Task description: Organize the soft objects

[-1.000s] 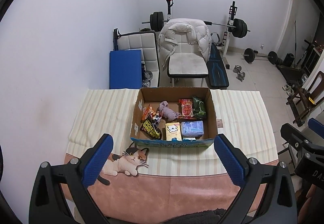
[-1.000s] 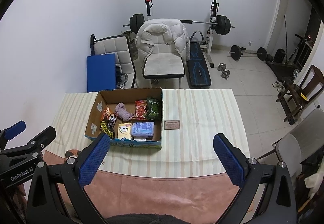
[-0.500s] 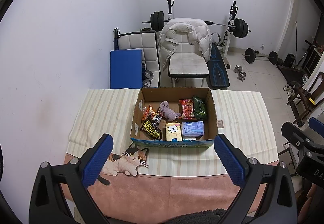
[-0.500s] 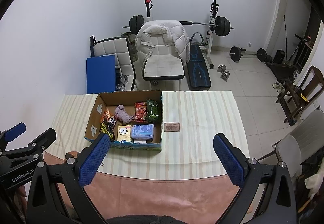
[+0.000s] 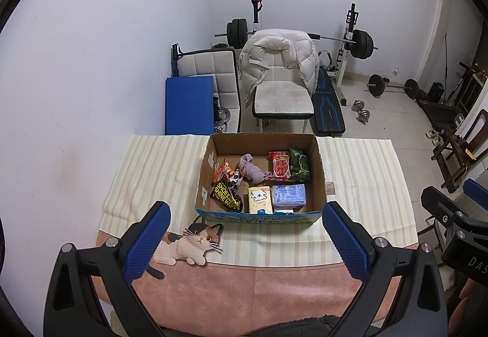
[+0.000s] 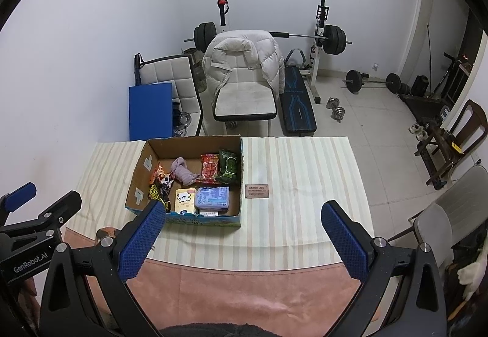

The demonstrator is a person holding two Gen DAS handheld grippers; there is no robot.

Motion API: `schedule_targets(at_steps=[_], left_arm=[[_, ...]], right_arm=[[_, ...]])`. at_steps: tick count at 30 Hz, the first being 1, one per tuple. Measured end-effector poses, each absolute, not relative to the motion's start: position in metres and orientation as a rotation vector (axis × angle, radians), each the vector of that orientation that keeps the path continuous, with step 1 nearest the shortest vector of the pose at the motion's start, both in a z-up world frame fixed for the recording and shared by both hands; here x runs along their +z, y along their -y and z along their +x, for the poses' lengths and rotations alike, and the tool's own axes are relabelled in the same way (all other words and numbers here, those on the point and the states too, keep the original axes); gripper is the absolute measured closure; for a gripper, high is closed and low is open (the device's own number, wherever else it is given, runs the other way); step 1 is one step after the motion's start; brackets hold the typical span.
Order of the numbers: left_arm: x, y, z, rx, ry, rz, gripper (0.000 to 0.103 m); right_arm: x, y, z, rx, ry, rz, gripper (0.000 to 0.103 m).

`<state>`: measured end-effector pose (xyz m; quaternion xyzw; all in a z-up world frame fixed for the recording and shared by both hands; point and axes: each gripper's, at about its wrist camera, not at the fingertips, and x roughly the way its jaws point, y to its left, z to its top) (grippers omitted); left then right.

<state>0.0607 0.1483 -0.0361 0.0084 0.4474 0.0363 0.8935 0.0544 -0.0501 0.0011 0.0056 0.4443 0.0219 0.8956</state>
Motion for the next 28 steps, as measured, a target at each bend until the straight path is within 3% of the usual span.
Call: schedule_targets(at_steps=[28], left_arm=[[-0.0277,-0.1468,0.0620,0.084,-0.915,0.014,0.001]], right_arm=[[0.0064,0.0537,0.0512,0.042,-0.906,0.004,0.000]])
